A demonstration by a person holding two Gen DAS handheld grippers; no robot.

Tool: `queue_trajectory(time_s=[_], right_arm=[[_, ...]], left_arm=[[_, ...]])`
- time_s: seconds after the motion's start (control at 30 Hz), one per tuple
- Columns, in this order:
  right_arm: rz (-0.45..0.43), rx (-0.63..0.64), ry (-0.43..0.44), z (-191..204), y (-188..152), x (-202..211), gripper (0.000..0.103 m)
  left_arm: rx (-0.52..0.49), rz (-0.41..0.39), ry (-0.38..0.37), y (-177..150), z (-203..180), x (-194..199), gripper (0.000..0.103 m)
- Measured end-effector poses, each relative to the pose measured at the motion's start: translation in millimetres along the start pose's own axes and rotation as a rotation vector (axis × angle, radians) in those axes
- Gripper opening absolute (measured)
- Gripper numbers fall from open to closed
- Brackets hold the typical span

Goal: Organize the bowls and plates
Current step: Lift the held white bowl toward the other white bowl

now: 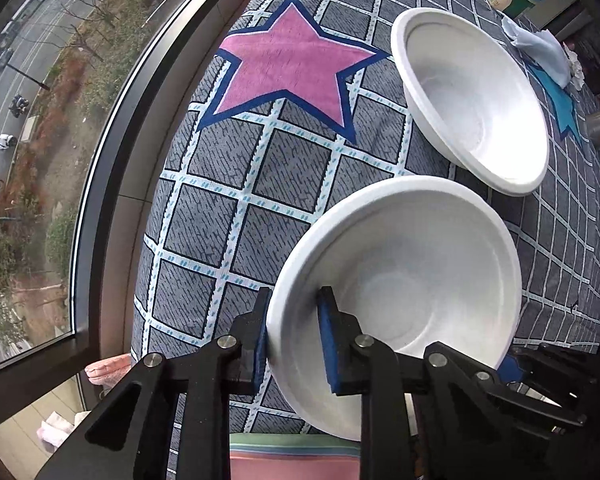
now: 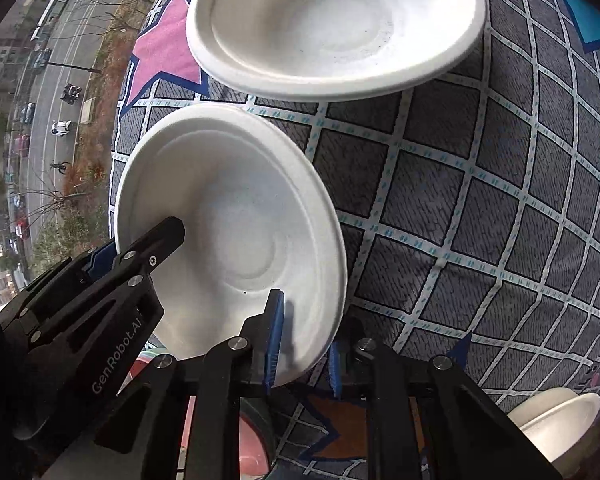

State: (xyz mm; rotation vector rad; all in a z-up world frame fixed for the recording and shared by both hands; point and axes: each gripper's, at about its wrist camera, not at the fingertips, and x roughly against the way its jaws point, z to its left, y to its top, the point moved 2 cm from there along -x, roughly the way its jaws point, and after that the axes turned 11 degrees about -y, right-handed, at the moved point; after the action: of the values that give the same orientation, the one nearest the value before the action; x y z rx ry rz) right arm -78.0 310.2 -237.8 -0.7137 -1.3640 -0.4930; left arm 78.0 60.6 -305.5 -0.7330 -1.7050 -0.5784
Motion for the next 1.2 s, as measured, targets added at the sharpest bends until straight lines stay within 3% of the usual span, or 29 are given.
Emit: queue_trajectory(time_s=[0.47, 0.83, 1.13, 1.2], right_arm=[[0.037, -0.086, 0.008, -49, -38, -4, 0.021], [-0.037, -0.078, 0.006, -76, -59, 35, 0.021], [-0.085, -0.151, 0.013, -149, -100, 61, 0.022], [-0.09, -0.185, 0.013, -148, -115, 61, 0.022]], left_arm=[[-0.123, 0.067, 0.004, -41, -62, -12, 0.025], [-0.163, 0.017, 0.001, -70, -105, 22, 0.026], [-0.315, 0.023, -0.019, -104, -185, 37, 0.026], [-0.363, 0.037, -0.029, -113, -204, 37, 0.026]])
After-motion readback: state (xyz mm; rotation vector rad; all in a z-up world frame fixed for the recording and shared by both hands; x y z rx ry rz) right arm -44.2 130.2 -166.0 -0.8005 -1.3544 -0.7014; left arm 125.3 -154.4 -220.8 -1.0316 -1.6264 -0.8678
